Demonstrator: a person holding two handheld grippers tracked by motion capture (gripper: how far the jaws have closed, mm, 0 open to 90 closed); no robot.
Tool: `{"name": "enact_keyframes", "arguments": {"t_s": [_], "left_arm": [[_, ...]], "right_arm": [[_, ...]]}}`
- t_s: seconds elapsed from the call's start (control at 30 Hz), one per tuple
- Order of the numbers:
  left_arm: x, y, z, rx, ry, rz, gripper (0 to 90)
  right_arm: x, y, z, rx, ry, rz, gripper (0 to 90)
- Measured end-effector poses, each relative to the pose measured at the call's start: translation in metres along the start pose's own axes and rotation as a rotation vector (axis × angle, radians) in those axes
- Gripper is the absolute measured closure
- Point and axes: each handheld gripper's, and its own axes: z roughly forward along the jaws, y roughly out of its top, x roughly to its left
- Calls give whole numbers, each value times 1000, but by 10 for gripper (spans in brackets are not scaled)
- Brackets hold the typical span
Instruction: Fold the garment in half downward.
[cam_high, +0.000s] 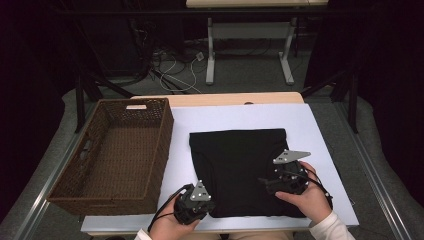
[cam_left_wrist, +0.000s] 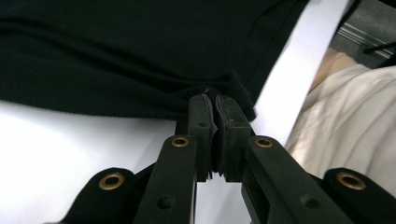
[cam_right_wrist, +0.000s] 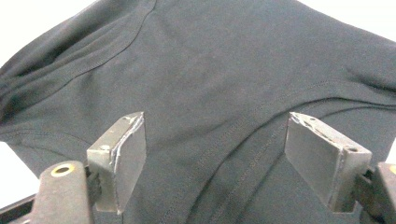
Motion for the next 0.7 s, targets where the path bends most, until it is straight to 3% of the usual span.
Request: {"name": "enact_keyframes", "arguments": {"t_s": [0.33, 0.7], "left_arm": [[-9, 19, 19, 8, -80, 67, 859], [-19, 36, 37, -7, -127, 113, 858]], "right_arm": [[-2, 1, 0, 20, 2, -3, 155], [-7, 4, -1, 19, 12, 1, 39]]}}
